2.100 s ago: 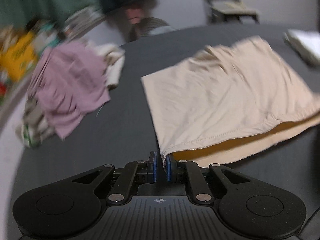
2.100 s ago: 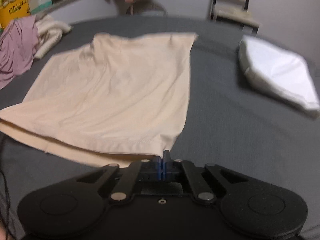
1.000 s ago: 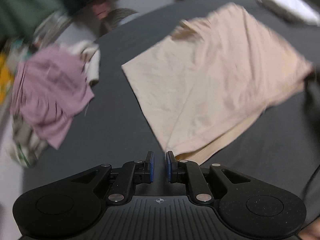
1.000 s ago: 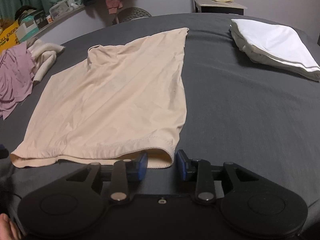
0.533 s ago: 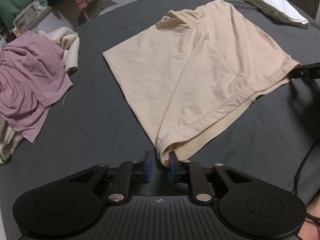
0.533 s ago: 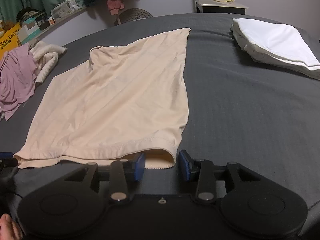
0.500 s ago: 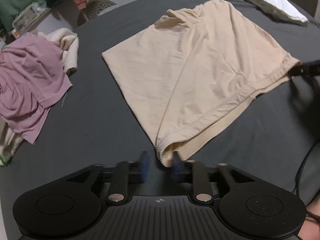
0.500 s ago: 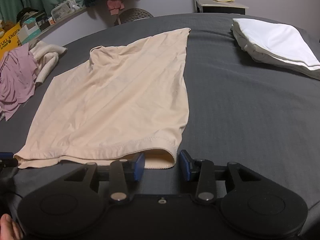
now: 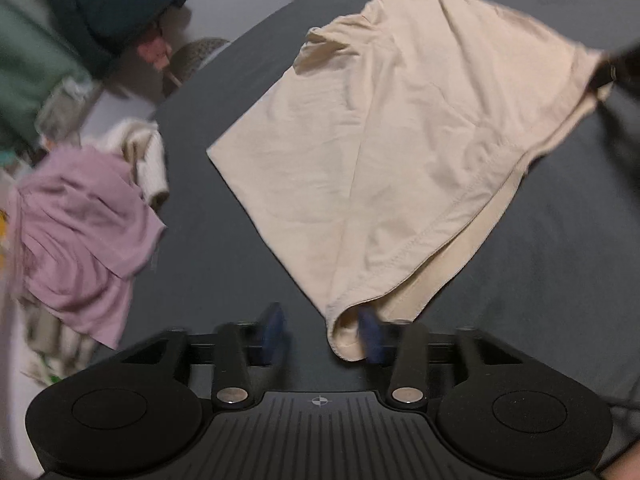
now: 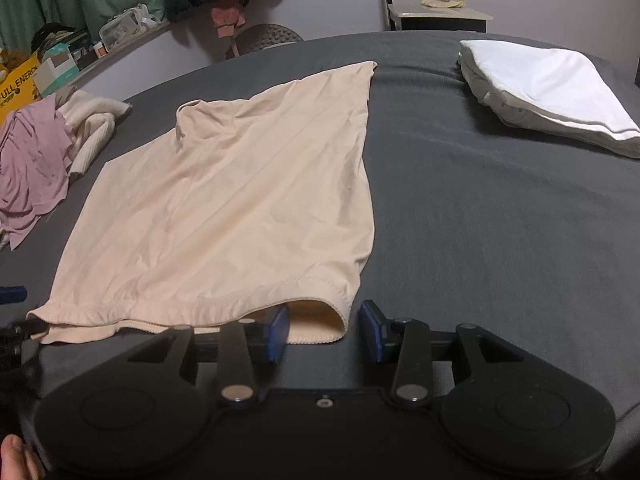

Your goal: Fold clothes

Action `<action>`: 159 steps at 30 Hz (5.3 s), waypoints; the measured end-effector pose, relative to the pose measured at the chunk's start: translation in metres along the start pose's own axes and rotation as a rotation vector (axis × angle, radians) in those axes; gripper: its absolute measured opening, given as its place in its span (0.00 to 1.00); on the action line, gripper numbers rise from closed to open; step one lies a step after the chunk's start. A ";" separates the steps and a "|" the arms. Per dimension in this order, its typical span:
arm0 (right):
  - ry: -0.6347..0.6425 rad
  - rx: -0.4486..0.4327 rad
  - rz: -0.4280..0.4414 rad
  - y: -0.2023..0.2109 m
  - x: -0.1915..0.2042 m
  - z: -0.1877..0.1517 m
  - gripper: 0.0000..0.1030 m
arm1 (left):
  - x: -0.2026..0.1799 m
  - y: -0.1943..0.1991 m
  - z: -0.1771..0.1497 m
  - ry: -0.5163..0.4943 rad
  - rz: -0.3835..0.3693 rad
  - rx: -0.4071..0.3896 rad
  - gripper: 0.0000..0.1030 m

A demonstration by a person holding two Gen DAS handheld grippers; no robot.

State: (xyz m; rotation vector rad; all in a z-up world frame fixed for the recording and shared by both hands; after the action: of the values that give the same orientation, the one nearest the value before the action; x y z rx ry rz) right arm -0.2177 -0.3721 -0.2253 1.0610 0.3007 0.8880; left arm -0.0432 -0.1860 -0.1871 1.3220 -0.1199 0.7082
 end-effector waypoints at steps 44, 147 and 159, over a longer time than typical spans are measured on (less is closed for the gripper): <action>0.106 -0.708 -0.026 0.279 -0.005 0.262 0.05 | 0.198 0.256 0.156 0.527 0.050 -0.633 0.04; 1.126 -0.351 0.026 -0.013 0.249 -0.092 0.38 | 0.205 -0.215 0.149 0.986 -0.400 -0.030 0.04; 1.132 -0.340 0.012 -0.017 0.260 -0.097 0.05 | 0.205 -0.207 0.135 0.993 -0.372 -0.048 0.01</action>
State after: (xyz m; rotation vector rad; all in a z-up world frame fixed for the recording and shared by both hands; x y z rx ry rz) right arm -0.1049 -0.1190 -0.2380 0.1507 1.0335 1.4303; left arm 0.2705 -0.2410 -0.2289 0.7903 0.8781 0.9502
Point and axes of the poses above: each gripper's, at about its wrist camera, not at the fingertips, and y roughly against the way its jaws point, x to its left, z to its top, the point moved 6 cm from there along -y, roughly the way its jaws point, and after that the axes turned 9 degrees about x, right-handed, at the moved point
